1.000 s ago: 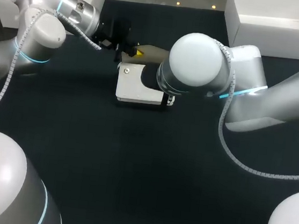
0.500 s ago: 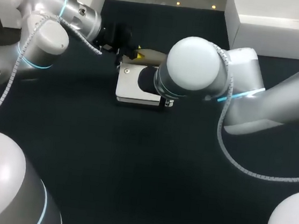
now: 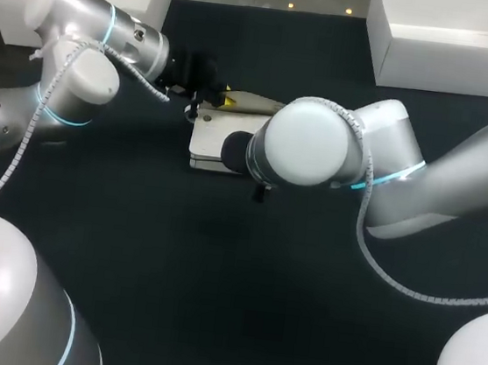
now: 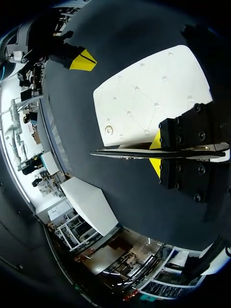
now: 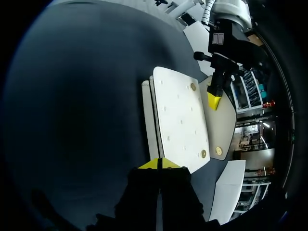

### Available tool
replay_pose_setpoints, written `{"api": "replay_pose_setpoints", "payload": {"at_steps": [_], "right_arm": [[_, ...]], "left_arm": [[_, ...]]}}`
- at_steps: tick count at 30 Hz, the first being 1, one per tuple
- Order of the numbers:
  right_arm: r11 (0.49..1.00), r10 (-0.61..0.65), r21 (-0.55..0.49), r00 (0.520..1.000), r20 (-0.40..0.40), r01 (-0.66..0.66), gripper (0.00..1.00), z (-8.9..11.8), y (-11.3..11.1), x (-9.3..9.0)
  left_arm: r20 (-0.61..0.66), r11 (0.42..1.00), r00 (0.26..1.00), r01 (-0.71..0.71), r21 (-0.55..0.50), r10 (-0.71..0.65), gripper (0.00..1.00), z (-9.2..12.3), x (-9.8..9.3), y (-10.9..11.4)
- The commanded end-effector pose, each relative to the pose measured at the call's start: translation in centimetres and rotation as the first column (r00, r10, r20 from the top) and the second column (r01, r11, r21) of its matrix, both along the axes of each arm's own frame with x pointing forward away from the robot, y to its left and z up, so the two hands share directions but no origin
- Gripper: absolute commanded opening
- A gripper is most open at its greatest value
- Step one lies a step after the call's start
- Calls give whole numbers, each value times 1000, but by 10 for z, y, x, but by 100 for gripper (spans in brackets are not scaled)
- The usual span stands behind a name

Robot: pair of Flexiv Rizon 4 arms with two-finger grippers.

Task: Pick up the bag, open it, inspect its contents, close it, and place it on the opposite side

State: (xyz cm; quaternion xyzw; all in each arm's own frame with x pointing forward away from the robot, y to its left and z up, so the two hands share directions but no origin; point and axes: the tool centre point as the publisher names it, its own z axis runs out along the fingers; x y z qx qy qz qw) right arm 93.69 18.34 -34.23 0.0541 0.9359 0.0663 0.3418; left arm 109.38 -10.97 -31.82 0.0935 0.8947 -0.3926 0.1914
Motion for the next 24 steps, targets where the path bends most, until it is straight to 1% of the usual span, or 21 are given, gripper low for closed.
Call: {"api": "replay_pose_setpoints", "payload": {"at_steps": [1, 3, 5, 9, 18, 22, 24], "right_arm": [[1000, -10, -13, 1000, 21, 10, 29, -8, 2, -2], [1000, -11, -15, 1000, 28, 11, 36, -11, 1, -1], [1000, -9, -12, 999, 36, 10, 40, -13, 1, 1], [1000, -5, -13, 999, 53, 6, 44, -16, 2, 4], [1000, 12, -4, 997, 72, -11, 43, -21, -1, 22], [1000, 12, -6, 997, 75, -11, 40, -22, -4, 27], [1000, 13, -12, 997, 77, -12, 37, -22, -5, 27]], "left_arm": [[-24, 1000, 1000, 13, 7, -12, 0, -2, 5, -2], [-33, 1000, 999, 18, 9, -17, 0, -3, 5, -2], [-41, 1000, 999, 23, 11, -22, 0, -4, 4, -2], [-46, 999, 998, 33, 17, -32, 0, -5, 2, -3], [-63, 998, 996, 59, 34, -57, 0, -8, -4, -7], [-69, 997, 996, 66, 39, -63, 0, -8, -5, -8], [-71, 997, 995, 68, 41, -65, 0, -9, -5, -8]]}}
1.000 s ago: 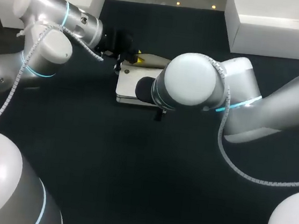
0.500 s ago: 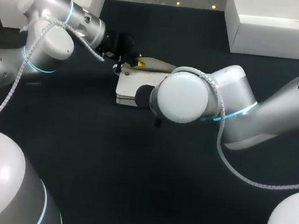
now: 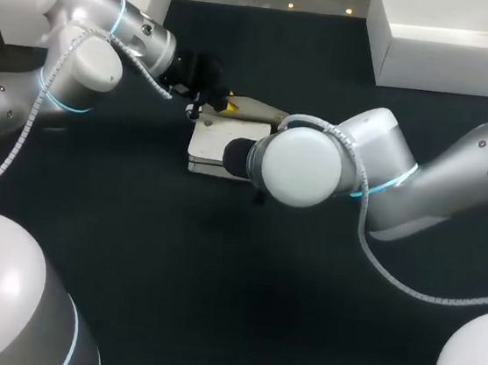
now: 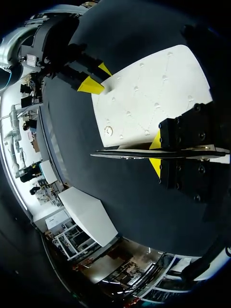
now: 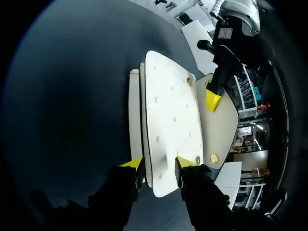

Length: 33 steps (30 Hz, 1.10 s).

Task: Pick up the bag, open it, inspect its contents, close it, and place it on the opposite side

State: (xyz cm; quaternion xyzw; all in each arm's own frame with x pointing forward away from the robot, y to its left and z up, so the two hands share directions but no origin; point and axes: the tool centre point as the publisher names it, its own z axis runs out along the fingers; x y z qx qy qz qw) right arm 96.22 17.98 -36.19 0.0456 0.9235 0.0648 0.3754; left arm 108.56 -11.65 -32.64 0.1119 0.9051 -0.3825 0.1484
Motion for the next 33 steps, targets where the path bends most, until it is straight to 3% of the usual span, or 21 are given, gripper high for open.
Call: {"api": "replay_pose_setpoints", "payload": {"at_steps": [1, 18, 25, 30, 33], "right_arm": [[1000, 4, -4, 1000, 6, -4, 36, -2, -2, 2], [1000, 6, -26, 1000, 9, -6, 29, -5, -1, 9], [1000, 1, -24, 1000, 7, -1, 19, -5, -1, 14], [1000, -1, -21, 1000, 12, 1, 0, -3, -1, 15], [1000, -3, -21, 1000, 12, 3, 0, -3, -1, 15]], "left_arm": [[-7, 1000, 1000, 8, 1, -8, 0, -1, 3, -1], [-25, 1000, 1000, 17, 2, -17, 0, -4, 2, -1], [-24, 1000, 999, 30, 3, -29, 0, -5, -2, 0], [-17, 999, 999, 37, -1, -37, 0, -4, -4, 1], [-3, 999, 999, 48, -10, -48, 0, -3, -7, 2]]}}
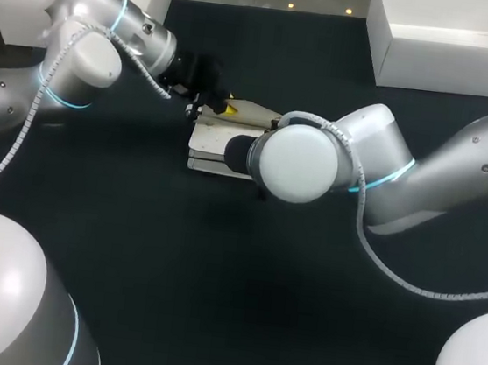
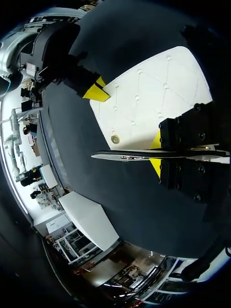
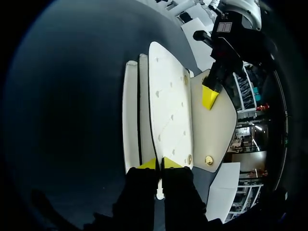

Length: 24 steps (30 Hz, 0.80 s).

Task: Pick up the bag, open it, inspect its contents, close it, and place it on the opposite side

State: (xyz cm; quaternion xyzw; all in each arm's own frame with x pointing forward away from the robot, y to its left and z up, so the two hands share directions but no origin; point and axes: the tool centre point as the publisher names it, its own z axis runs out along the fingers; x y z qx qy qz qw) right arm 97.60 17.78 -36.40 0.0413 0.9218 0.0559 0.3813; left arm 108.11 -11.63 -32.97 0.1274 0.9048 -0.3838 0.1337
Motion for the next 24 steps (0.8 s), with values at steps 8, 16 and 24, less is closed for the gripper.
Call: {"api": "replay_pose_setpoints", "payload": {"at_steps": [8, 16, 24], "right_arm": [[1000, -17, 8, 1000, -9, 17, 0, -2, 0, 0], [1000, -17, 8, 1000, -9, 17, 0, -2, 0, 0], [1000, -17, 8, 1000, -9, 17, 0, -2, 0, 0]], "left_arm": [[120, 996, 991, 70, -50, -63, 0, -6, -16, 4], [197, 993, 976, 104, -57, -91, 0, -17, -33, 6], [190, 997, 980, 68, -47, -58, 29, -13, -32, 5]]}}
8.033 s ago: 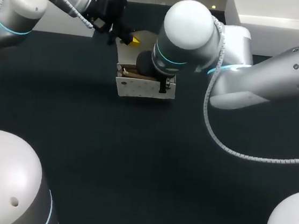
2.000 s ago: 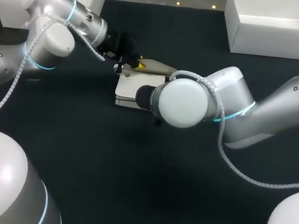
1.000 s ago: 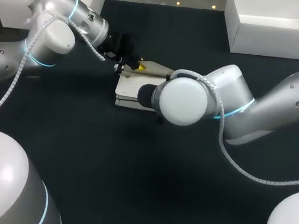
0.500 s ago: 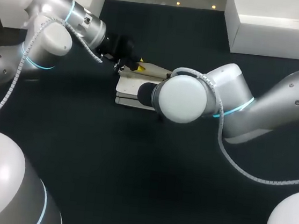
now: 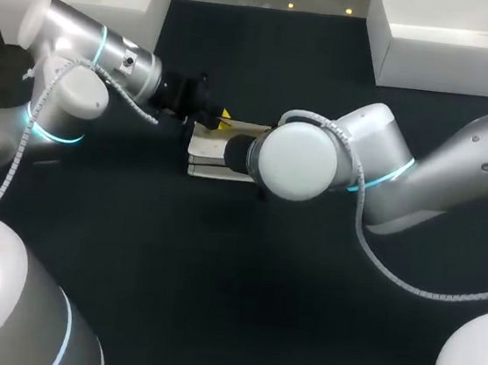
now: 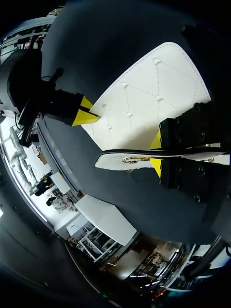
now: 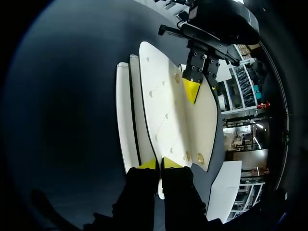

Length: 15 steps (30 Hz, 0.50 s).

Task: Pick up the bag, open it, inspect its contents, close it, and place it on the opposite side

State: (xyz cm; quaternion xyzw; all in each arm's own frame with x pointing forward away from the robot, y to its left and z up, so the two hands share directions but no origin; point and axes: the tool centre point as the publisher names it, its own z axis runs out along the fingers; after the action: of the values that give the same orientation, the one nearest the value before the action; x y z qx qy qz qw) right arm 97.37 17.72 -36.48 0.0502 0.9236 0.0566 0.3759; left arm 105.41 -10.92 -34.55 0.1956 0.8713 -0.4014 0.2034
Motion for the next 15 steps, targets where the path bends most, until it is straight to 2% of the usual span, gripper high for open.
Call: {"api": "replay_pose_setpoints", "payload": {"at_steps": [1, 5, 6, 9, 11, 12, 15], "right_arm": [[1000, -2, 0, 1000, 3, 2, 0, -1, 1, 2], [1000, -2, 0, 1000, 3, 2, 0, -1, 1, 2], [1000, -2, 0, 1000, 3, 2, 0, -1, 1, 2], [1000, -2, 0, 1000, 3, 2, 0, -1, 1, 2], [1000, -2, 0, 1000, 3, 2, 0, -1, 1, 2], [1000, -2, 0, 1000, 3, 2, 0, -1, 1, 2], [1000, -2, 0, 1000, 3, 2, 0, -1, 1, 2]], "left_arm": [[3, 1000, 1000, -23, 1, 23, 30, 4, -5, -2], [1, 999, 999, -32, 3, 32, 42, 11, -2, 0], [2, 999, 999, -33, 3, 33, 41, 14, -2, 0], [7, 999, 999, -35, 2, 35, 38, 18, -2, 1], [11, 999, 999, -38, 0, 38, 27, 20, -1, 2], [12, 999, 999, -38, -1, 39, 26, 21, -1, 2], [18, 999, 999, -45, -6, 45, 15, 24, 1, 4]]}}
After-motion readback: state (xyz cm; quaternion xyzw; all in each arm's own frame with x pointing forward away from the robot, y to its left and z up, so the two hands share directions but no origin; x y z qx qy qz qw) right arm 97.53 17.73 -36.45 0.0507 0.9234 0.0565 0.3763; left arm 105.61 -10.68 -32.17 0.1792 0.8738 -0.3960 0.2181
